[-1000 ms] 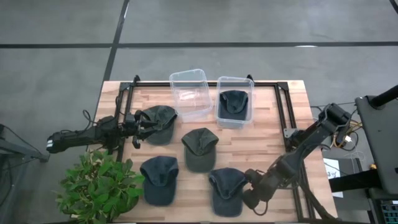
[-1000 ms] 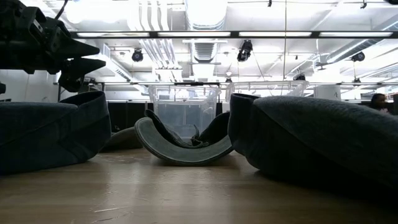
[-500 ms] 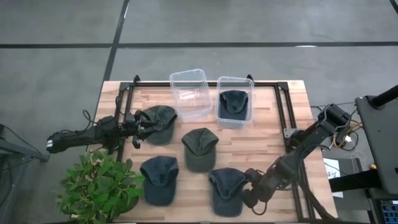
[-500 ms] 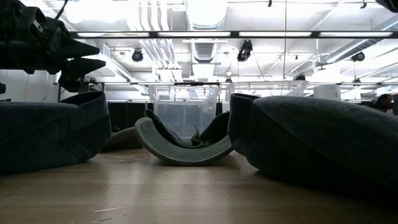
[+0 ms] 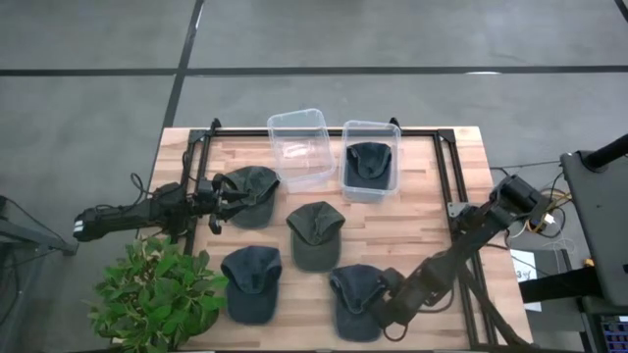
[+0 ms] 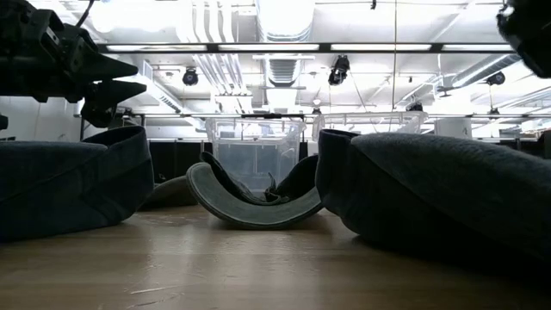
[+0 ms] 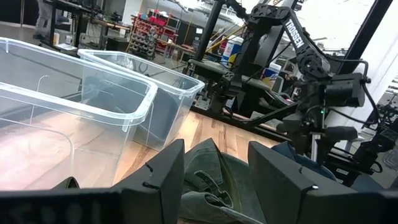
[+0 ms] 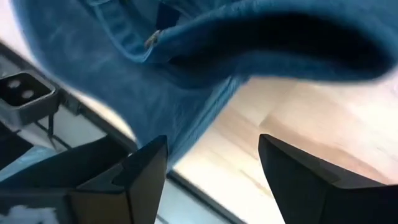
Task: Pick & Place hat
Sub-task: Put the right dark blue cap into the right transparent bin
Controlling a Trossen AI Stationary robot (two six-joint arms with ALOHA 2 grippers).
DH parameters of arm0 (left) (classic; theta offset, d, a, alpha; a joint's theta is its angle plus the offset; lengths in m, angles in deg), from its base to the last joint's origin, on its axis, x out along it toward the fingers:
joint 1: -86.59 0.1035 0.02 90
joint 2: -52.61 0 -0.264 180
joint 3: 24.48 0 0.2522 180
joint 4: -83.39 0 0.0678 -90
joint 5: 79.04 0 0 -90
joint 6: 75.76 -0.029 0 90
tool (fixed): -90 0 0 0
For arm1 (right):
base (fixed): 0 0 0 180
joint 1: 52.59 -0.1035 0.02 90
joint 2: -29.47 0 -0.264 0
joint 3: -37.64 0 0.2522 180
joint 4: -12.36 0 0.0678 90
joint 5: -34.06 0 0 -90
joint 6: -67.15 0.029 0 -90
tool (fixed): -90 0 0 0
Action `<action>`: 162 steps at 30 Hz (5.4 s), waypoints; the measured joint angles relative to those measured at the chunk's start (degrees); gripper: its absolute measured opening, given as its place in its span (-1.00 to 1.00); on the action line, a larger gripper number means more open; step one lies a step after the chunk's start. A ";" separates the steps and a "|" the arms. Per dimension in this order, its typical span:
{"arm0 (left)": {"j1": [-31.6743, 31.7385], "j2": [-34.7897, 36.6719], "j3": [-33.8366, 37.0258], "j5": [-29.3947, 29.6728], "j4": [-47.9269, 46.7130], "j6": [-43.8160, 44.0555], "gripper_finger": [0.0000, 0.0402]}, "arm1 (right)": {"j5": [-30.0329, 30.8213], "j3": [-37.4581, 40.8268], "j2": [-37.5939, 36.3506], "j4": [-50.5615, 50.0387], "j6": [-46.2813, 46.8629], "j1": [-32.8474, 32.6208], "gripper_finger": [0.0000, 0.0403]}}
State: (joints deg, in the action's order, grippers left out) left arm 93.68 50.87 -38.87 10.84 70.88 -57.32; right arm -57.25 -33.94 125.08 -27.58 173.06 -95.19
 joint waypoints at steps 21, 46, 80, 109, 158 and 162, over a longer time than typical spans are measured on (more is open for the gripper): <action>0.00 -0.01 0.00 0.00 0.00 0.00 -0.15 | 5.99 0.00 2.27 1.19 -0.57 1.03 0.10; 0.00 -0.01 0.00 0.00 0.00 -0.02 -0.15 | 9.43 -0.73 -2.89 -4.15 2.06 0.97 -0.93; 0.00 -0.04 0.00 0.02 0.00 -0.04 -0.15 | 22.47 -0.04 -38.58 30.43 -87.58 -0.02 -0.94; -0.01 -0.04 0.00 0.04 0.02 -0.02 -0.15 | 62.48 0.00 -35.78 12.15 -51.52 -0.02 -0.94; -0.01 -0.06 0.02 0.02 0.19 4.75 -0.15 | 64.83 -1.53 -36.86 -7.09 -61.14 33.83 -0.94; -0.02 -0.04 0.02 0.00 0.20 4.74 -0.15 | 55.72 -1.66 -38.60 -17.10 -53.20 41.65 -0.94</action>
State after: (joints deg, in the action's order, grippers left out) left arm 93.66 50.83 -38.84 10.84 71.08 -52.58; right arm -1.53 -35.61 86.48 -44.68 119.86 -53.54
